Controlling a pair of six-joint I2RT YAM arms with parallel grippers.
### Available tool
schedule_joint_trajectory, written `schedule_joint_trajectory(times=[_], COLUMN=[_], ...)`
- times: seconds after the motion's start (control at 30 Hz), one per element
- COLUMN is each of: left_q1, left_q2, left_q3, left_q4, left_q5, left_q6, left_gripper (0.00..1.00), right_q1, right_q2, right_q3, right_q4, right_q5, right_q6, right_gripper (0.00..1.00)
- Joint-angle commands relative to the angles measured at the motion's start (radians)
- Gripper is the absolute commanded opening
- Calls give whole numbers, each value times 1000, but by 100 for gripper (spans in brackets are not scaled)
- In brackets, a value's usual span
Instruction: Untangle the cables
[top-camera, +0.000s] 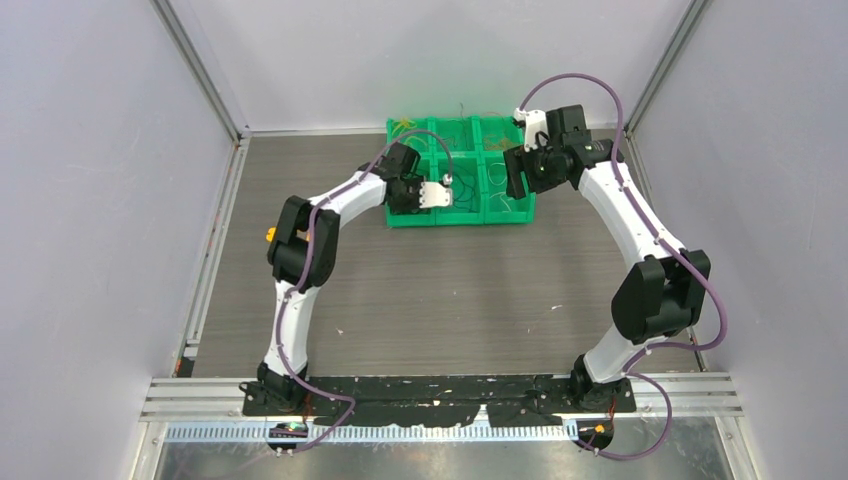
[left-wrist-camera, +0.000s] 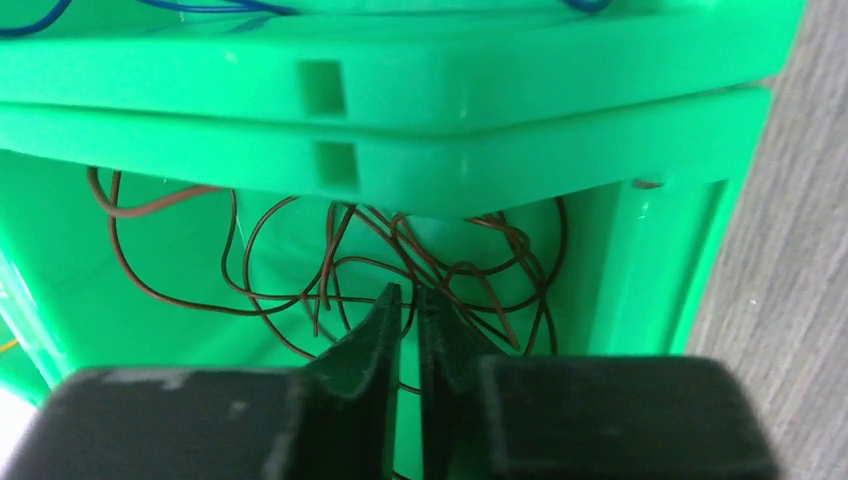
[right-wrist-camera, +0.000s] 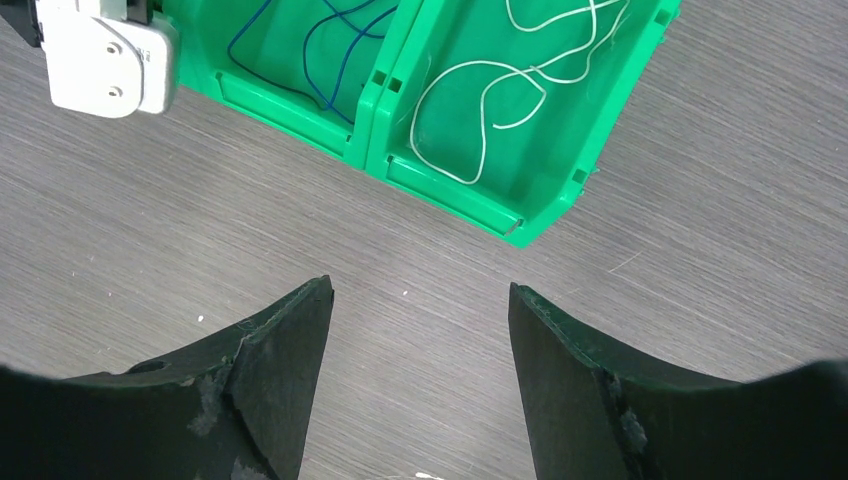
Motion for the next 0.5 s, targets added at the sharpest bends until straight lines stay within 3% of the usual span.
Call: schedule_joint_trajectory(times=[0.0,0.1,0.47], left_q1=[10,12,0], left_q2=[-84,-130,-282], left_q3=[-13,-3,43], left_q4=[99,102,25], left_q5=[29,47,156], left_q6=[19,-4,-47], left_gripper=[20,34,61], right_q1=[-5,-5,-6], right_q2=[4,7,-9], right_q3=[36,44,53], right_q4=[7,7,12], right_q5=[-18,-25,-31], right_q6=[0,3,2], right_gripper=[71,71,71])
